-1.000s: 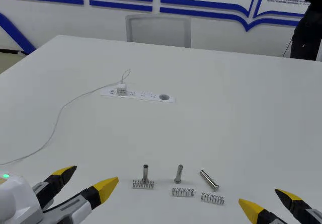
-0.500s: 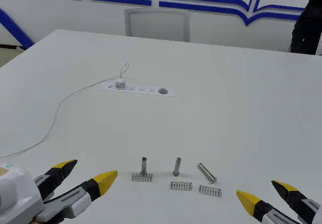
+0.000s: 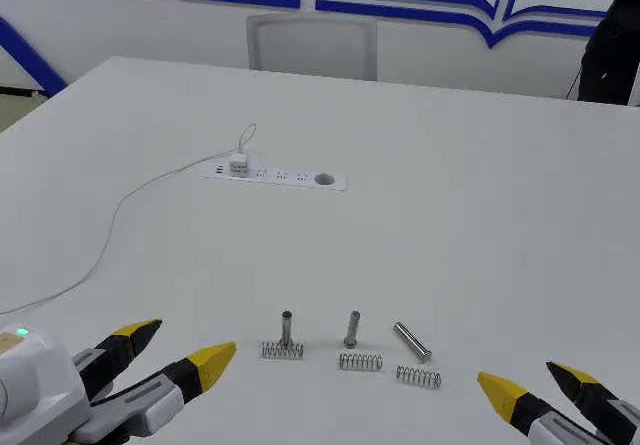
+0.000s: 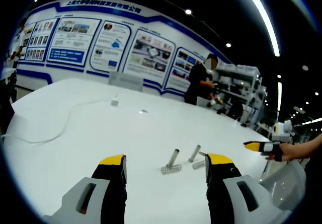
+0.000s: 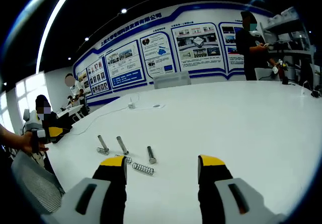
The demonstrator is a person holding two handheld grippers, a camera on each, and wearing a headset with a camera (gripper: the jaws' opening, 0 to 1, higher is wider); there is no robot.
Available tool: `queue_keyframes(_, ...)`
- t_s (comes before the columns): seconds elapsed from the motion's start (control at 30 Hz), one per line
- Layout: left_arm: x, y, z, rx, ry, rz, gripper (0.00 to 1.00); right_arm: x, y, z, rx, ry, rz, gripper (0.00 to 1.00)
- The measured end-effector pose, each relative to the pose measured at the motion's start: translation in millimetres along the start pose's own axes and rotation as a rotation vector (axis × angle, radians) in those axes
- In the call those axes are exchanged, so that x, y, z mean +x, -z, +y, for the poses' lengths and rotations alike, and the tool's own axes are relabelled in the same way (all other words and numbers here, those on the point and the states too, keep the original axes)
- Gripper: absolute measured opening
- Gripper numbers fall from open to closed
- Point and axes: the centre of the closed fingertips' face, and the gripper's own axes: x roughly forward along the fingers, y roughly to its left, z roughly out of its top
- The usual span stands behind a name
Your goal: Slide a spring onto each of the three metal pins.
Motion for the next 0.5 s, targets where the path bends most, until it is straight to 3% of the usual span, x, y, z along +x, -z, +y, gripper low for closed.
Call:
queue_keyframes(0.27,0.3,5.2,-2.6,0.02,0.006,0.03,0.63,2.2,5.2,9.1,-0.026,-0.023,0.029,0.58)
queue_keyframes(0.5,-0.3,5.4,-0.8,0.004,0.004,0.027,0.62,4.5,11.2,18.6,-0.046,-0.052,0.063,0.57)
